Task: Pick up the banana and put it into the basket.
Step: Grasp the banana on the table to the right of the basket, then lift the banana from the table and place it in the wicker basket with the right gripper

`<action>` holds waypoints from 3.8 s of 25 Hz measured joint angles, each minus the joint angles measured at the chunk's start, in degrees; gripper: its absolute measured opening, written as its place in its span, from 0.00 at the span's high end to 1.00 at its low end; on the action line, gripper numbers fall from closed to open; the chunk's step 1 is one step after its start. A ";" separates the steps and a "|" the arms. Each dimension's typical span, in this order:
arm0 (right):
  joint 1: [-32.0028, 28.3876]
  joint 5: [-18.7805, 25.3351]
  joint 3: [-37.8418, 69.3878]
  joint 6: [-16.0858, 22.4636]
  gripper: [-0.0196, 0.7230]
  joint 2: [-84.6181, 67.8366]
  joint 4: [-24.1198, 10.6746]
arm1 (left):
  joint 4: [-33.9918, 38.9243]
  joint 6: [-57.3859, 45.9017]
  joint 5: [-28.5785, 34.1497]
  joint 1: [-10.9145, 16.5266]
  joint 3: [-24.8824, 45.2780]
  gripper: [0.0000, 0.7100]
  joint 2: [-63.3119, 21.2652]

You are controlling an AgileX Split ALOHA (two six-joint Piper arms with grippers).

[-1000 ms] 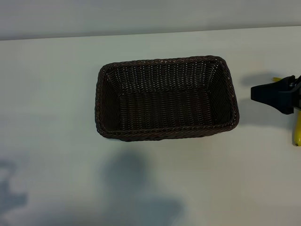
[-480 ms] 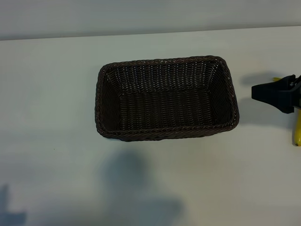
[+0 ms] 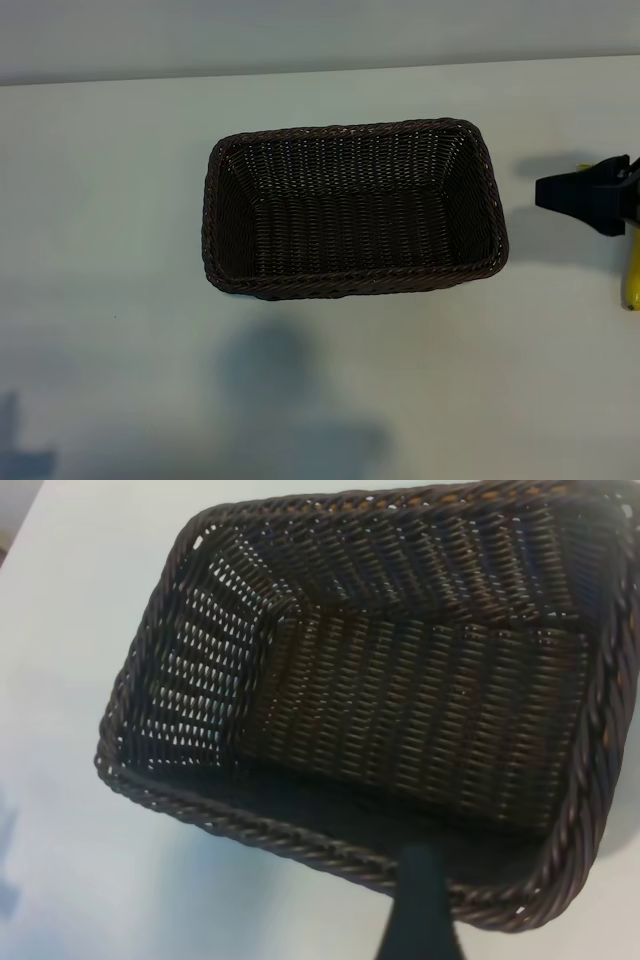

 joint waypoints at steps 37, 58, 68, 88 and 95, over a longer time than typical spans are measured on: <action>0.00 12.37 -33.17 50.42 0.24 35.43 -59.72 | 0.00 0.00 0.00 0.00 0.07 0.30 0.00; -0.05 6.07 -33.17 52.18 0.24 40.16 -64.30 | 0.00 0.00 -0.05 0.00 0.07 0.30 0.00; -0.05 5.15 -33.17 52.25 0.24 43.08 -64.30 | 0.00 0.00 -0.05 0.00 0.07 0.30 0.00; -0.05 3.55 -33.17 52.39 0.41 48.81 -64.86 | 0.00 0.00 -0.05 0.00 0.07 0.30 0.00; -0.05 8.78 -35.79 52.20 0.41 46.24 -64.86 | 0.00 0.00 -0.05 0.00 0.07 0.30 0.00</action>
